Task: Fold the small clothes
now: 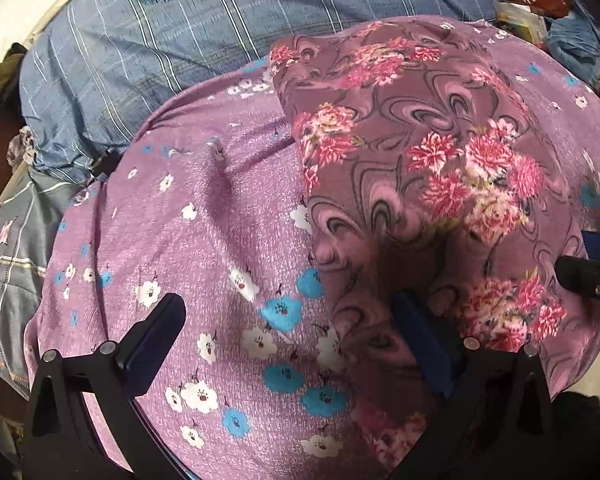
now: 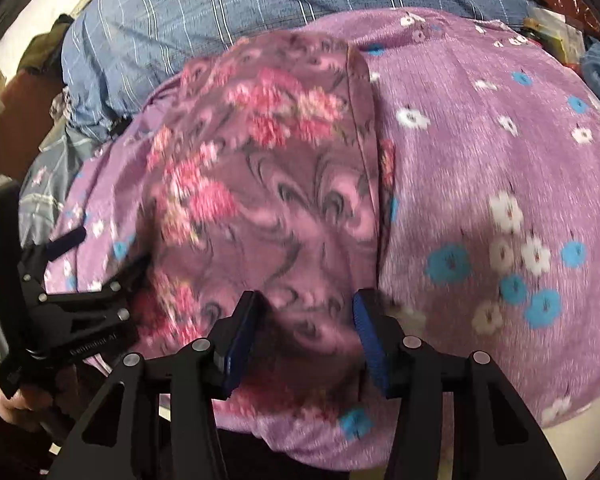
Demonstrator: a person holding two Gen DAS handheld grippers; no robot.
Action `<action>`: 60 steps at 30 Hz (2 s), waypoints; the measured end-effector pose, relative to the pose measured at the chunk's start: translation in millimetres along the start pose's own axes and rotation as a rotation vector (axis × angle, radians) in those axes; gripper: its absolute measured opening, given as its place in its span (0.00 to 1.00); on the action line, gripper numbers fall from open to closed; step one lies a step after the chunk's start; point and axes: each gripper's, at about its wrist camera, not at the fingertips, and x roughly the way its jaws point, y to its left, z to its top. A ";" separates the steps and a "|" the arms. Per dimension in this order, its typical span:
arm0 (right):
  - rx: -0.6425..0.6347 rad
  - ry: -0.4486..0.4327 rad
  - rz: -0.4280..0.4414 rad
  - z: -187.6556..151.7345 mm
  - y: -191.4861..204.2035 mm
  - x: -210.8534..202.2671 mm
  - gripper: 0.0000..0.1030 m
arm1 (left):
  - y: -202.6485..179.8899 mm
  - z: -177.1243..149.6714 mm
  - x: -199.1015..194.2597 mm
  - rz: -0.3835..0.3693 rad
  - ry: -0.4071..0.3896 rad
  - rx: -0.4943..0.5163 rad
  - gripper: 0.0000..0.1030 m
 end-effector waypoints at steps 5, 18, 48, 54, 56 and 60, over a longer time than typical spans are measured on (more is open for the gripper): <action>-0.008 0.003 -0.014 -8.6 0.4 -0.7 0.48 | 5.8 5.7 -1.2 -0.033 0.038 0.004 1.00; 0.053 -0.189 0.062 78.2 7.9 -32.0 0.40 | 24.6 140.4 23.4 0.073 -0.062 -0.017 1.00; -0.061 -0.171 -0.130 35.4 48.4 -44.9 0.31 | 8.1 61.9 -32.5 0.001 -0.015 -0.005 1.00; -0.151 -0.309 -0.234 29.3 79.4 -93.2 0.38 | 19.1 53.4 -70.8 -0.024 -0.082 -0.036 1.00; -0.181 -0.334 -0.255 28.4 87.7 -104.2 0.40 | 22.1 50.5 -82.4 -0.029 -0.101 -0.043 1.00; -0.218 -0.373 -0.280 21.3 102.1 -120.3 0.41 | 31.8 48.5 -97.1 -0.038 -0.122 -0.062 1.00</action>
